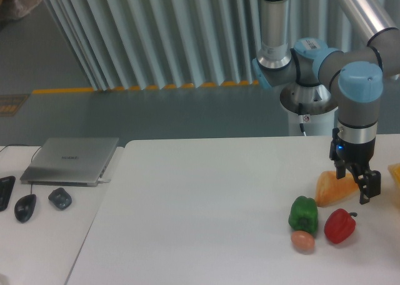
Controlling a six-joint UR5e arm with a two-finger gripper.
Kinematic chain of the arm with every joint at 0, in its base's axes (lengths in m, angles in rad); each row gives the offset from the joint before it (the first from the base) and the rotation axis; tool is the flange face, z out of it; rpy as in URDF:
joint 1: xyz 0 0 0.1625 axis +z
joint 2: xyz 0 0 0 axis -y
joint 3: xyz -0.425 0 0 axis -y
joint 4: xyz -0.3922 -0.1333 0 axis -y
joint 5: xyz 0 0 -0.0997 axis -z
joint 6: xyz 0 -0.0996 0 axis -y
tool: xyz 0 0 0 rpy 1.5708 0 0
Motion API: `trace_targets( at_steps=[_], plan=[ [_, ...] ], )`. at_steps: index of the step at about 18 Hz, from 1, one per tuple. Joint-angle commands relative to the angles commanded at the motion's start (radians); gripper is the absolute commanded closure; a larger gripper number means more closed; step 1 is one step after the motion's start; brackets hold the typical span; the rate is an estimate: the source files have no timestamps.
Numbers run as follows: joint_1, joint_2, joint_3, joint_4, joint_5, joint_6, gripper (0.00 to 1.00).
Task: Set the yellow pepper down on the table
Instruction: 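Open the gripper and lift it away from the orange bread item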
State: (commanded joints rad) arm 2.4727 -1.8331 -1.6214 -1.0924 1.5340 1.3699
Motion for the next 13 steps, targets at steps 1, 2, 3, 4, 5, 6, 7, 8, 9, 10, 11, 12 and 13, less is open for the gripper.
trace_targets(
  at_steps=[1,2,3,4,5,6,7,8,9,10,11,12,13],
  plan=[
    [0.005,0.0,0.0,0.009,0.0,0.0,0.0],
    [0.014,0.0,0.0,0.014,0.0,0.0,0.0],
    [0.018,0.0,0.0,0.016,0.0,0.0,0.0],
    [0.022,-0.002,0.0,0.02,0.003,0.0,0.0],
    [0.031,-0.002,0.003,0.026,0.006,0.0,0.0],
    [0.052,-0.003,0.008,0.034,0.006,0.0,0.0],
    [0.063,-0.005,0.009,0.035,0.008,0.0,0.0],
    [0.071,-0.008,0.012,0.037,0.008,0.001,0.0],
    [0.086,-0.009,0.021,0.037,0.006,0.003,0.0],
    [0.091,-0.018,0.031,0.039,0.008,0.008,0.0],
    [0.097,-0.029,0.043,0.046,0.008,0.008,0.0],
    [0.103,-0.043,0.052,0.069,0.011,0.009,0.0],
    [0.107,-0.058,0.057,0.109,0.024,0.011,0.0]
  ],
)
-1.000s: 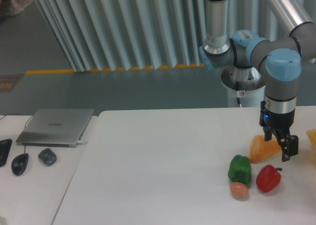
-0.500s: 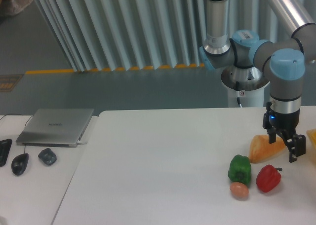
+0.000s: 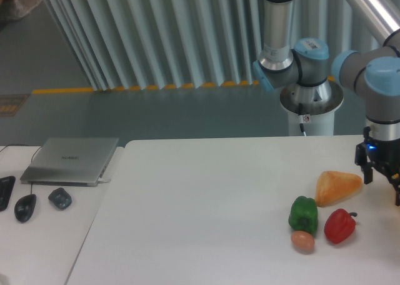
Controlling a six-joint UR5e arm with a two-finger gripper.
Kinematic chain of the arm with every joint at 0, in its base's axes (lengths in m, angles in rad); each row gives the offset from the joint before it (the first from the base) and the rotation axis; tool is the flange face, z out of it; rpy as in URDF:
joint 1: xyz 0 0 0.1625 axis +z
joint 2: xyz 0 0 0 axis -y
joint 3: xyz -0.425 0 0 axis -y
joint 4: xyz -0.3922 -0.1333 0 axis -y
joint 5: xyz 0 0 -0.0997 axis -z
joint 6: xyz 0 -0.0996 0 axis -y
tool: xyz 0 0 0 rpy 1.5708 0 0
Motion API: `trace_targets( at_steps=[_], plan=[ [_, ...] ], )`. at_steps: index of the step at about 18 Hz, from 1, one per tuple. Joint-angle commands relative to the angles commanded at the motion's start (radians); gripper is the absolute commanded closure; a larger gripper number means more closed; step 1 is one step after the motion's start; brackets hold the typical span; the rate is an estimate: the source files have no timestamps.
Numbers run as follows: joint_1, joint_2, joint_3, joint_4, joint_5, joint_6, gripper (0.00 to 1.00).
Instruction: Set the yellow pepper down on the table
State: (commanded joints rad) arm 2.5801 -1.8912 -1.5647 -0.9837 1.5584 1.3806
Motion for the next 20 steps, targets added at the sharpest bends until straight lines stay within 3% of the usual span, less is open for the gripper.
trace_targets(
  at_steps=[2,7,14,20],
  plan=[
    [0.005,-0.025,0.023,0.048,0.028,-0.003,0.0],
    [0.087,-0.046,0.058,0.054,0.06,-0.073,0.0],
    [0.11,-0.12,0.087,0.059,0.052,-0.585,0.0],
    [0.167,-0.153,0.087,0.059,0.003,-0.729,0.0]
  ],
)
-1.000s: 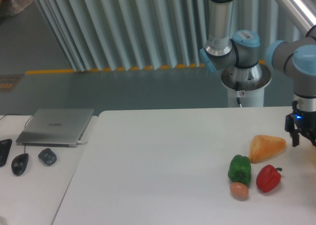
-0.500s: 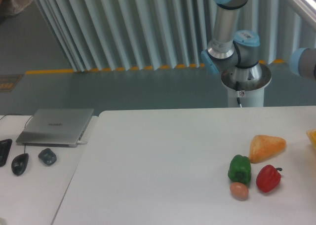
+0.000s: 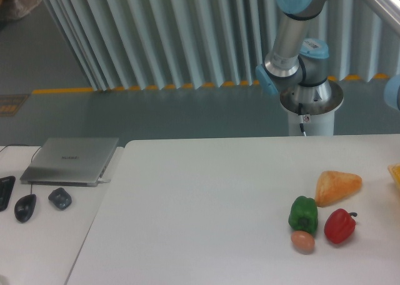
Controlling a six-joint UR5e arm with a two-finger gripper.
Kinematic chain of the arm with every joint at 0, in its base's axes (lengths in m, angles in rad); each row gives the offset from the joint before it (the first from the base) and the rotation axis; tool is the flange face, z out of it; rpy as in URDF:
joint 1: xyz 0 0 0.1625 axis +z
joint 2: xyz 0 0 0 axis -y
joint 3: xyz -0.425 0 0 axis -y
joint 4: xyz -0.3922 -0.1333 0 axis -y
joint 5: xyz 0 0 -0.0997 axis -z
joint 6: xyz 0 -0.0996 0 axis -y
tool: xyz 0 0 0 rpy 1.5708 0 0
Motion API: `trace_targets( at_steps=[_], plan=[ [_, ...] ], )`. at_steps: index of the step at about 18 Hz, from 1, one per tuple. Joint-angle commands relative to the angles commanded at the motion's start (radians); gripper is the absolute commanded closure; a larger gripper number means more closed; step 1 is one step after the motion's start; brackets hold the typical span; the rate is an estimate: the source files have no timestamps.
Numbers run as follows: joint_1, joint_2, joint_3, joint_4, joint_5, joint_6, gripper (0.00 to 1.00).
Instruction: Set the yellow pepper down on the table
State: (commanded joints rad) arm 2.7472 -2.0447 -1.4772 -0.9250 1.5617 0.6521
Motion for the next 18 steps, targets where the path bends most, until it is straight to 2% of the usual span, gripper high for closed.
trace_targets(
  at_steps=[6,10,12,13,18],
  plan=[
    [0.017,-0.031,0.026,0.002,-0.019,0.008,0.0],
    [0.019,-0.066,0.074,0.003,-0.019,0.006,0.0],
    [0.02,-0.078,0.075,0.073,-0.019,0.004,0.0],
    [0.02,-0.09,0.08,0.087,-0.017,0.004,0.0],
    [0.031,-0.12,0.104,0.094,-0.019,0.006,0.0]
  ],
)
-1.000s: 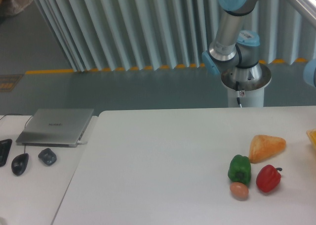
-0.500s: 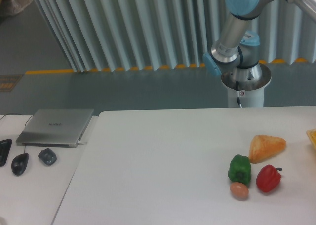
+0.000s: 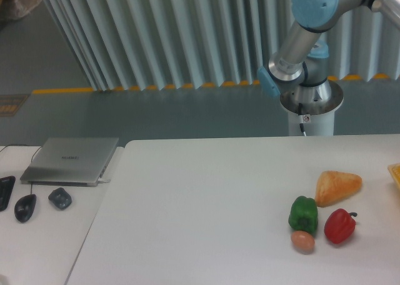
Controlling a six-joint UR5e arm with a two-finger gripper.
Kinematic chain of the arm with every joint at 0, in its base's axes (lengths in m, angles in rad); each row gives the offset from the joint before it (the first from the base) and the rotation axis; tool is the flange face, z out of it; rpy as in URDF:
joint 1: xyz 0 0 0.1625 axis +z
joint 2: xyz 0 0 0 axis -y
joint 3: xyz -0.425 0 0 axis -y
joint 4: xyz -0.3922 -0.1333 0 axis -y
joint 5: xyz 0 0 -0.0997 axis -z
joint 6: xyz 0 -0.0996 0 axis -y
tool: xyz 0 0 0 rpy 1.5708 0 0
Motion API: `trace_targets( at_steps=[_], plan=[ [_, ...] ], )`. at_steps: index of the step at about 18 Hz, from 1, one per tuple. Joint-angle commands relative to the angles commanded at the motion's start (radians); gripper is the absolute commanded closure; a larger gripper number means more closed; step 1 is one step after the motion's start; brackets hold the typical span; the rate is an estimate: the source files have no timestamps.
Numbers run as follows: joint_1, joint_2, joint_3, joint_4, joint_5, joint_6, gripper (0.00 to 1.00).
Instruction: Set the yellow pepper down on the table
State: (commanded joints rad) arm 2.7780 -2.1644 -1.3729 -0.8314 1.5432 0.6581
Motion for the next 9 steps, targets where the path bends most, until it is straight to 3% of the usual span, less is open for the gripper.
trace_targets(
  at_steps=[9],
  plan=[
    [0.015,-0.029,0.017,0.002,0.0,0.0,0.0]
  ],
)
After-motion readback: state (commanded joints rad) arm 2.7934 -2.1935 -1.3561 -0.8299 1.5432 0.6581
